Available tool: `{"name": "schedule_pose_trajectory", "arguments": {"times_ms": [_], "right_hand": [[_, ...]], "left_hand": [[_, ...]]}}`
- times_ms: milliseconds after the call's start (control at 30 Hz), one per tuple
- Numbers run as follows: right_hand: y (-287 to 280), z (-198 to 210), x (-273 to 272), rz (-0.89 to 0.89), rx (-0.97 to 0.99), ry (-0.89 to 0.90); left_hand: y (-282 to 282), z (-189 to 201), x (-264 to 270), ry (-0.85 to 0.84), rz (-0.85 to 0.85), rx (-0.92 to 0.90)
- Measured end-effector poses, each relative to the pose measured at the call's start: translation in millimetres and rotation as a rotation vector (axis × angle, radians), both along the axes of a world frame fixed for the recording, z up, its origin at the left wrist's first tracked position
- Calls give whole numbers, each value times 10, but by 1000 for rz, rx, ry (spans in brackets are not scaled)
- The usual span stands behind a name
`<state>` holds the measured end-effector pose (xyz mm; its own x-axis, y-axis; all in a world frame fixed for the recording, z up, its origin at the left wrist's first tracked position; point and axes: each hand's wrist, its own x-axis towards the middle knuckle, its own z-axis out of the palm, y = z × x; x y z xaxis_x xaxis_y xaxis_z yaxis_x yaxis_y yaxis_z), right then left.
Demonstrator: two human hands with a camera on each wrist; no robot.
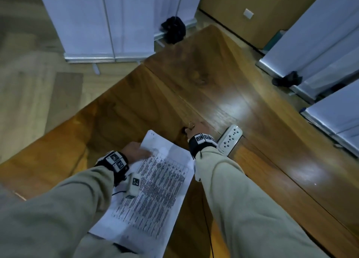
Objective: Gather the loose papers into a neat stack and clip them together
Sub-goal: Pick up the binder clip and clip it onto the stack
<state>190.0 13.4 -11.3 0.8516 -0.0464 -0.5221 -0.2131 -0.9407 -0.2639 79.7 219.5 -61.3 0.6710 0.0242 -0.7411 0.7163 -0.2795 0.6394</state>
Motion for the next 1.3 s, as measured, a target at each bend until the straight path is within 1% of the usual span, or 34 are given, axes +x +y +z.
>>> {"name": "schedule_pose_trajectory", "arguments": {"times_ms": [100, 167, 333, 400, 433, 533, 700, 767, 900, 967, 1033, 1300], "right_hand": [[-61, -102, -142, -143, 87, -18], [-144, -103, -261, -192, 170, -34], [-529, 160, -724, -450, 460, -238], [-704, 300, -991, -527, 587, -251], [-777, 377, -1135, -544, 618, -244], [-1004, 549, -1521, -617, 657, -285], [-1257, 887, -2059, -818, 790, -502], [-1314, 1073, -2238, -817, 856, -577], [-1458, 1424, -2495, -715, 946, -715], [-1527, 1522, -2584, -686, 994, -746], [-1572, 1559, -2656, -675, 988, -749], [-1575, 1658, -2820, -740, 958, -766]], "left_hand": [[5, 45, -20, 15, 9, 13], [10, 67, -39, 22, 3, 0], [4, 143, -98, 9, 0, 3], [-26, 167, -147, -9, 1, -20], [-63, 181, -165, -33, -27, -30], [-278, 303, -209, -153, -184, -62], [-871, 809, -291, -346, -416, -174], [-1078, 1002, -336, -419, -487, -210], [-1355, 1226, -461, -547, -646, -271], [-1441, 1274, -523, -591, -700, -245], [-1504, 1312, -583, -611, -744, -213], [-1545, 1326, -679, -621, -760, -243]]}}
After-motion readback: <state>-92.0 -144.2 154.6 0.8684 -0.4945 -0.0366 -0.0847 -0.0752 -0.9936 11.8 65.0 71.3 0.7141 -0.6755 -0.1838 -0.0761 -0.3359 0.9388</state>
